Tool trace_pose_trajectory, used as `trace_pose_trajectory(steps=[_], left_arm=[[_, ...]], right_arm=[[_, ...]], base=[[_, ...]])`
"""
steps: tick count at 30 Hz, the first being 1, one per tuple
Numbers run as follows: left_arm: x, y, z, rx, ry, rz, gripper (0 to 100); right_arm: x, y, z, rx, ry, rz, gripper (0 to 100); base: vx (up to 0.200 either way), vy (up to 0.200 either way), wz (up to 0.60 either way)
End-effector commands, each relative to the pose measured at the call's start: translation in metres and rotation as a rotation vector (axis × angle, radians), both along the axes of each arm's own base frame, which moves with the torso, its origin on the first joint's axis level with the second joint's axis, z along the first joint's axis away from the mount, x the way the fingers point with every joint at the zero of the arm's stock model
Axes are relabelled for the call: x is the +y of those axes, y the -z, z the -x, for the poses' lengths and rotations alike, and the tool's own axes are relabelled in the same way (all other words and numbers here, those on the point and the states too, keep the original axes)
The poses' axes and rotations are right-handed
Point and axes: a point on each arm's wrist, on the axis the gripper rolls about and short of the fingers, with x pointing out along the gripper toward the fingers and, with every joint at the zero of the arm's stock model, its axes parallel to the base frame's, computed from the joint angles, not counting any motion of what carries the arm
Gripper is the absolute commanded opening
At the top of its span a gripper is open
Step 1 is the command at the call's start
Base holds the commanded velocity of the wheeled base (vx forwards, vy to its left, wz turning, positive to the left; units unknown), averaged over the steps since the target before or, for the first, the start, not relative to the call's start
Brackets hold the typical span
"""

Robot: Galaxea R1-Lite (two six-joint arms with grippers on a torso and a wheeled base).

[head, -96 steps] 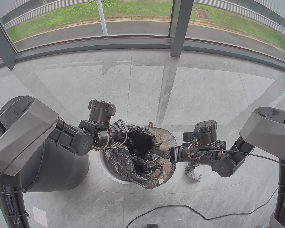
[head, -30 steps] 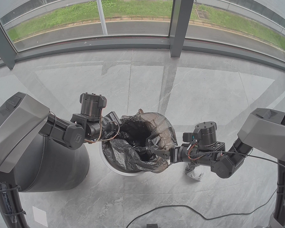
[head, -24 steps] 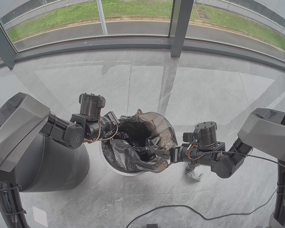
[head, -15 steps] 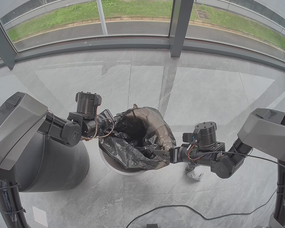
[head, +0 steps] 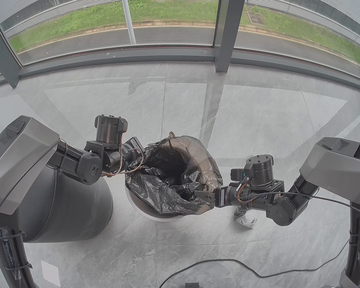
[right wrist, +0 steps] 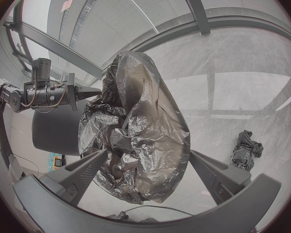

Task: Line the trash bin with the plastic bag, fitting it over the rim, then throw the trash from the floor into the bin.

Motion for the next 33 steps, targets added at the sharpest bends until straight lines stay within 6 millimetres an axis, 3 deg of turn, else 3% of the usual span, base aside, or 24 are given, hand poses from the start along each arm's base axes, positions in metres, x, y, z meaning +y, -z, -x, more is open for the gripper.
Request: trace_pose_trajectory(steps=[1,16,20,24,27,33], left_arm=[[0.000,-0.002,0.000,-0.006,-0.002,0.000,0],[0.011,-0.005,-0.006,-0.019,-0.024,-0.003,0],[0.011,-0.026,0.006,-0.054,-0.016,0.018,0],[0.004,-0.029,0.019,-0.047,0.009,0.023,0],[0.002,-0.024,0.024,-0.021,0.013,0.024,0],[-0.001,0.016,0.049,0.123,0.038,-0.022,0]], right_arm=[[0.000,0.001,0.000,0.001,-0.001,0.001,100],[0.000,0.002,0.000,0.005,-0.001,0.003,100],[0.000,0.002,0.000,0.005,-0.001,0.003,100],[0.001,0.003,0.000,0.006,-0.001,0.004,100],[0.001,0.003,0.000,0.006,-0.001,0.004,100],[0.000,0.004,0.004,0.007,-0.009,0.002,100]], base=[[0.000,0.000,0.00],[0.000,0.000,0.00],[0.000,0.000,0.00],[0.000,0.000,0.00],[0.000,0.000,0.00],[0.000,0.000,0.00]])
